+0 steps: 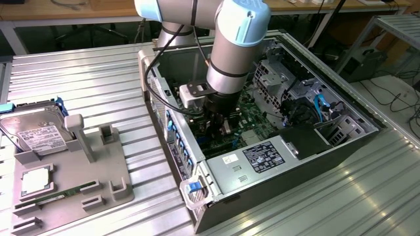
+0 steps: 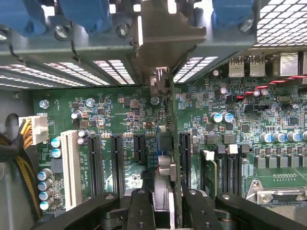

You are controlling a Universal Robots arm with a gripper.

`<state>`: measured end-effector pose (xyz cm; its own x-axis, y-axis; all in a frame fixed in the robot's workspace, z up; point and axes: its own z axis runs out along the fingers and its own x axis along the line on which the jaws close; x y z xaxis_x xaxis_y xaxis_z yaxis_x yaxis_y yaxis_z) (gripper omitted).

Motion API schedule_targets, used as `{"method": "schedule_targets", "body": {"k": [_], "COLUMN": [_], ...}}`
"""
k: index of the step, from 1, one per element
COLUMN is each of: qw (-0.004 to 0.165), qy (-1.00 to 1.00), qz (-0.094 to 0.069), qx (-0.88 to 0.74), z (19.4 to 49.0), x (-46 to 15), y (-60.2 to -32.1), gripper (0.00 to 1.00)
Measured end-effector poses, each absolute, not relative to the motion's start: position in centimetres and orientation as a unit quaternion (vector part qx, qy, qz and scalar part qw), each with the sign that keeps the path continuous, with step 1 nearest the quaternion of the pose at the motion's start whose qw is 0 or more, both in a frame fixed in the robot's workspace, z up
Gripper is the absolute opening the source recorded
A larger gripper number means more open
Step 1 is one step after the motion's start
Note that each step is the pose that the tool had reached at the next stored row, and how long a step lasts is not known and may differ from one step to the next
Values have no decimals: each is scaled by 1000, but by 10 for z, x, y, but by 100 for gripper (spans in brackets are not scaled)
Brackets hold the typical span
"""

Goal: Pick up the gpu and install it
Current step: 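Insert the gpu into the slot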

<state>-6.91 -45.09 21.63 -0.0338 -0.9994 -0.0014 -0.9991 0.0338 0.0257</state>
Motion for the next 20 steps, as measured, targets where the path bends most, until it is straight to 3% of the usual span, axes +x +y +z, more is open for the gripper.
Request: {"method": "schedule_targets", "body": {"k": [20], "qw": [10], "qy": [-719], "qz": [-9], "qx": [695], "z": [223], "x": [-69], "y": [-451], "gripper": [29]}}
